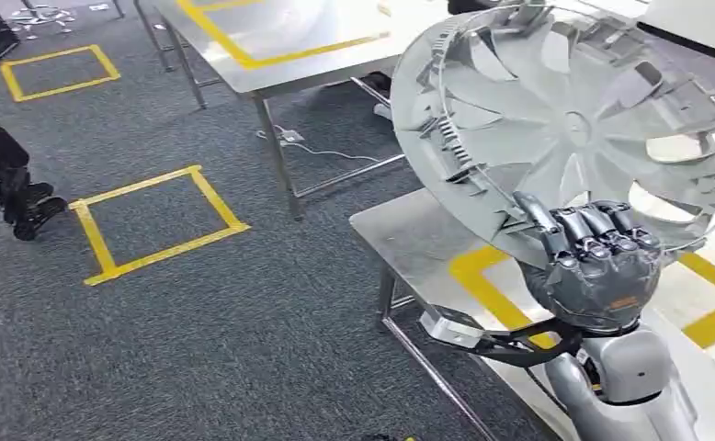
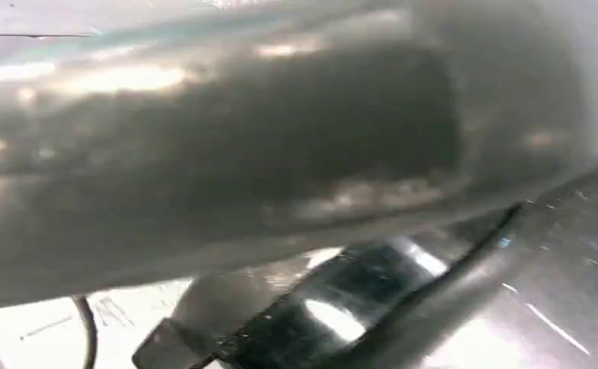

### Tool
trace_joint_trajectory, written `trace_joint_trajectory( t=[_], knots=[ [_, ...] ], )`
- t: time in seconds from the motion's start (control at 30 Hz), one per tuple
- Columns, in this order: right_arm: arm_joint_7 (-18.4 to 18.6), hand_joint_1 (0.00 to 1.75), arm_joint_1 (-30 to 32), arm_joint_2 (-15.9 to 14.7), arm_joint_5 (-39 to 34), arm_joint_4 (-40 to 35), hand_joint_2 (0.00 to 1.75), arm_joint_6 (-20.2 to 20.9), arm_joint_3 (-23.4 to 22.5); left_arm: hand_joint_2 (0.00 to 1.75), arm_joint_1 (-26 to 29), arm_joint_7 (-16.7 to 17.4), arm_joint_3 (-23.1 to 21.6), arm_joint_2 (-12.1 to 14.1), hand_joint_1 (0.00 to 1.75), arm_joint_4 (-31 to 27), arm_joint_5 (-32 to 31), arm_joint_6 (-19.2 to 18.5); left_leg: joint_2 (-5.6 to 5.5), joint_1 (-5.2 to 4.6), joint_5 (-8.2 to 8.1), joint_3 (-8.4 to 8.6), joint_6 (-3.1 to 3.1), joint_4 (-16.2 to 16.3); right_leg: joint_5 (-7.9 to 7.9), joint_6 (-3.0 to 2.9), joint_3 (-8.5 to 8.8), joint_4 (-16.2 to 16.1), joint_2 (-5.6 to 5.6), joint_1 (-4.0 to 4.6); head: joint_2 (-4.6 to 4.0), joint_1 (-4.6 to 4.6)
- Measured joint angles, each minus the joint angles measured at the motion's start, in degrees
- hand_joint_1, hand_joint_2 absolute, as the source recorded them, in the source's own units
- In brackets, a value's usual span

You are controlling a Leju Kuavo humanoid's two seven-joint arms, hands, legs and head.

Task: Take the parts from the cabinet and place them on the table.

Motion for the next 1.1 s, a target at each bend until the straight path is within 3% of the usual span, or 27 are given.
trace_joint_trajectory(
  t=[0.03, 0.1, 0.13, 0.17, 0.2, 0.3, 0.33, 0.37, 0.4, 0.47, 0.5, 0.53, 0.6, 0.63, 0.67, 0.7, 0.8, 0.83, 0.87, 0.9, 0.93, 1.0, 1.03, 1.07, 1.1],
  knots=[
    [0.0, 1.75, 0.1, 0.0, 0.0, 0.0, 1.75, 0.0, -0.2, 0.0, -0.1, 0.0, -0.2, 0.0, 0.0, 0.0, 0.0, 0.0, 0.77, 0.06, -0.12, 0.06, -0.16, 0.0, 1.23, 0.3, 0.71, -1.3, -0.2, -0.22, 0.0, -0.07],
    [-0.3, 1.75, 0.3, 0.1, 0.0, 0.0, 1.75, 0.0, -0.6, 0.0, -0.3, 0.0, -0.3, -0.2, 0.0, 0.0, 0.0, -0.2, 2.23, 0.32, -0.53, 0.11, -0.74, 0.4, 5.82, 0.85, 5.89, -10.7, -1.47, -0.64, 0.0, -0.05],
    [-0.5, 1.75, 0.3, 0.2, 0.0, 0.0, 1.75, 0.0, -0.8, 0.0, -0.4, 0.0, -0.4, -0.2, 0.0, 0.0, 0.0, -0.3, 2.83, 0.4, -0.88, 0.1, -1.15, 0.9, 7.33, 1.16, 8.85, -15.8, -3.49, -0.73, 0.0, -0.02],
    [-0.7, 1.75, 0.3, 0.4, 0.0, 0.0, 1.75, 0.0, -0.8, 0.0, -0.6, 0.1, -0.4, 0.1, 0.0, 0.0, 0.0, -0.4, 3.22, -0.08, -1.38, -0.04, -1.73, 1.3, 6.08, 0.69, 9.93, -16.6, -4.82, -0.08, 0.0, 0.15],
    [-0.8, 1.75, 0.4, 0.6, -0.1, 0.0, 1.75, 0.0, -1.0, 0.0, -0.6, 0.1, -0.5, 0.0, 0.0, 0.0, -0.1, -0.5, 3.61, -0.18, -1.61, -0.03, -2.03, 1.7, 6.5, -0.32, 9.7, -16.9, -3.88, -0.26, 0.0, -0.07],
    [-0.9, 1.75, 0.8, 0.9, -0.1, 0.0, 1.75, 0.0, -1.5, 0.0, -0.9, 0.3, -0.7, 0.0, 0.0, 0.0, -0.1, -0.5, 5.2, 0.1, -1.8, 0.35, -2.63, 1.7, 6.51, -1.63, 9.3, -16.6, -2.02, 0.0, 0.0, -0.26],
    [-0.9, 1.75, 0.9, 1.0, 0.0, 0.0, 1.75, 0.0, -1.7, 0.0, -1.0, 0.3, -0.7, -0.1, 0.0, 0.0, -0.1, -0.5, 3.49, 0.44, -2.49, 0.25, -3.2, 2.2, 6.71, -2.04, 9.35, -16.7, -1.57, -0.22, 0.0, -0.3],
    [-0.9, 1.75, 0.7, 1.1, -0.1, 0.0, 1.75, 0.0, -1.7, 0.0, -1.0, 0.3, -0.7, -0.1, 0.0, 0.0, -0.1, -0.5, 0.83, 0.63, -4.14, -0.44, -3.27, 4.1, 6.77, -2.37, 9.29, -16.7, -1.09, -0.21, 0.0, -0.31],
    [-0.9, 1.75, 0.7, 1.3, 0.0, 0.0, 1.75, 0.0, -1.7, 0.0, -0.9, 0.3, -0.7, -0.1, 0.0, 0.0, -0.1, -0.5, -0.7, 0.63, -6.75, -2.3, -3.25, 8.5, 6.85, -2.59, 9.23, -16.7, -0.43, -0.18, 0.0, -0.41],
    [-0.9, 1.75, 0.8, 1.6, 0.0, 0.0, 1.75, 0.0, -1.7, 0.0, -0.7, 0.3, -0.7, -0.1, 0.0, 0.0, -0.1, -0.6, -1.48, 0.6, -10.54, -6.41, -3.09, 17.6, 6.9, -2.87, 9.13, -16.7, 0.97, 0.12, 0.0, -0.39],
    [-0.9, 1.75, 0.8, 1.7, 0.0, 0.0, 1.75, 0.0, -1.7, 0.0, -0.5, 0.3, -0.7, -0.1, 0.0, 0.0, -0.1, -0.7, -1.55, 0.59, -10.89, -7.72, -2.87, 20.1, 6.96, -2.97, 9.11, -16.7, 1.8, 0.31, 0.0, -0.35],
    [-0.9, 1.75, 0.9, 1.8, 0.0, 0.0, 1.75, 0.0, -1.8, 0.0, -0.5, 0.4, -0.7, -0.1, 0.0, 0.0, 0.0, -0.7, -1.6, 0.54, -9.86, -7.78, -2.53, 19.8, 7.0, -3.03, 9.12, -16.7, 2.64, 0.47, 0.0, -0.35],
    [-1.0, 1.75, 1.2, 2.0, 0.0, 0.0, 1.75, 0.0, -1.8, 0.0, -0.5, 0.5, -0.7, -0.1, 0.0, 0.0, 0.0, -0.7, -2.39, 0.16, -4.71, -4.63, -1.6, 12.2, 7.12, -2.99, 9.17, -16.7, 4.41, 0.57, 0.0, -0.33],
    [-1.2, 1.75, 1.3, 2.1, 0.0, 0.0, 1.75, 0.0, -1.9, 0.0, -0.5, 0.5, -0.7, -0.1, 0.0, 0.0, 0.0, -0.7, -4.03, -0.09, -1.95, -2.15, -1.11, 6.7, 7.2, -2.95, 9.23, -16.7, 5.12, 0.51, 0.0, -0.35],
    [-1.3, 1.75, 1.4, 2.1, 0.0, 0.0, 1.75, 0.0, -2.0, 0.0, -0.4, 0.5, -0.7, 0.1, 0.0, 0.0, 0.0, -0.7, -7.24, -0.19, -1.5, -0.64, -0.63, 3.3, 7.37, -2.81, 9.15, -16.8, 5.6, 0.27, 0.0, -0.35],
    [-1.3, 1.75, 1.4, 2.3, 0.0, 0.0, 1.75, 0.0, -2.1, 0.0, -0.4, 0.5, -0.7, 0.2, 0.0, 0.0, 0.1, -0.7, -7.57, 0.05, -1.53, -0.43, -0.51, 2.3, 7.51, -2.54, 8.85, -16.7, 6.4, 0.43, 0.0, -0.26],
    [-1.5, 1.75, 1.8, 2.4, 0.0, 0.0, 1.75, 0.0, -2.1, 0.0, -0.5, 0.6, -0.8, 0.2, 0.0, 0.0, 0.1, -0.7, -5.76, -0.4, -1.37, -0.32, -0.3, 2.1, 8.33, -1.27, 8.24, -17.3, 8.55, -0.17, 0.0, -0.42],
    [-1.5, 1.75, 1.8, 2.4, 0.0, 0.0, 1.75, 0.0, -2.2, 0.0, -0.5, 0.6, -0.8, 0.1, 0.0, 0.0, 0.1, -0.7, -4.68, 0.45, -0.49, 0.13, -0.16, 0.4, 8.23, -1.12, 7.95, -17.0, 8.75, -0.09, 0.0, -0.33],
    [-1.5, 1.75, 2.1, 2.4, 0.0, -0.1, 1.75, 0.0, -2.4, 0.0, -0.5, 0.6, -0.8, 0.2, 0.0, 0.0, 0.1, -0.7, -3.85, 0.15, -0.22, 0.39, -0.03, -0.1, 7.06, -1.23, 6.88, -15.8, 5.37, 0.41, 0.0, -0.31],
    [-1.5, 1.75, 1.9, 2.4, -0.1, 0.0, 1.75, 0.0, -2.4, 0.0, -0.5, 0.6, -0.8, 0.2, 0.0, 0.0, 0.1, -0.6, -3.12, 0.05, 0.06, 0.34, 0.34, -0.2, 4.87, -1.08, 5.43, -12.6, 2.5, 0.5, 0.0, 0.05],
    [-1.7, 1.75, 1.8, 2.4, 0.0, 0.0, 1.75, 0.0, -2.4, 0.0, -0.5, 0.6, -0.8, 0.1, 0.0, 0.0, 0.1, -0.7, -2.21, -0.08, 0.03, 0.16, 0.33, -0.2, 2.65, -0.79, 3.57, -8.2, 0.99, 0.45, 0.0, 0.11],
    [-1.6, 1.75, 1.9, 2.4, 0.0, 0.0, 1.75, 0.0, -2.5, 0.0, -0.2, 0.6, -0.8, 0.0, 0.0, 0.0, 0.1, -0.6, -0.32, -0.16, -0.05, 0.05, 0.25, -0.1, -0.17, -0.3, 0.43, -0.9, 0.06, 0.18, 0.0, 0.09],
    [-1.6, 1.75, 2.0, 2.4, 0.0, 0.0, 1.75, 0.0, -2.5, 0.0, -0.1, 0.6, -0.8, 0.0, 0.0, 0.0, 0.2, -0.6, 0.48, -0.13, -0.09, 0.04, 0.19, -0.1, 0.28, -0.03, 0.53, -0.6, -0.11, -0.01, 0.0, 0.15],
    [-1.6, 1.75, 2.1, 2.4, 0.0, 0.0, 1.75, 0.0, -2.5, 0.0, -0.1, 0.6, -0.8, 0.0, 0.0, 0.0, 0.3, -0.6, 1.25, -0.05, -0.21, 0.05, 0.01, 0.0, 1.8, 0.22, 1.94, -2.9, -0.39, -0.18, 0.0, 0.13],
    [-1.6, 1.75, 2.2, 2.4, 0.0, 0.0, 1.75, 0.0, -2.6, 0.0, -0.2, 0.6, -0.8, -0.1, 0.0, 0.0, 0.4, -0.6, 1.92, 0.06, -0.38, 0.06, -0.24, 0.2, 3.93, 0.41, 4.53, -7.3, -0.89, -0.34, 0.0, 0.13]
  ],
)
